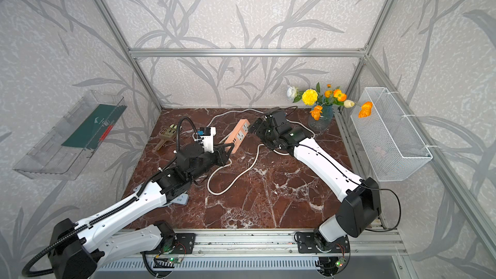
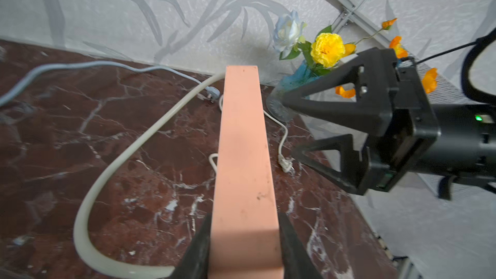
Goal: Wrap the cord around the power strip
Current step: Adjust the power strip.
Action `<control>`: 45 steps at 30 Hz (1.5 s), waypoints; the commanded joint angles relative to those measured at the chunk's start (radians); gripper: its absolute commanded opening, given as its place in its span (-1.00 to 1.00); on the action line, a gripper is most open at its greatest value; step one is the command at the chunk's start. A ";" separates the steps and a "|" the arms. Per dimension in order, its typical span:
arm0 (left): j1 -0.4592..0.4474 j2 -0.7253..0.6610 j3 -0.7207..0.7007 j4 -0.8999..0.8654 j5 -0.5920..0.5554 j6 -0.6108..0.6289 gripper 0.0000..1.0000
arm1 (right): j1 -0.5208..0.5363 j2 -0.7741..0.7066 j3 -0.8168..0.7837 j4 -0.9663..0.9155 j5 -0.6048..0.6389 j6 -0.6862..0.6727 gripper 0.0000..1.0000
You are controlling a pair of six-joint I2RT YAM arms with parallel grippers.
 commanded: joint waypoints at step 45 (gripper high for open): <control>0.104 0.191 0.064 0.064 0.530 -0.178 -0.12 | 0.141 0.084 0.097 -0.024 0.160 -0.053 -0.37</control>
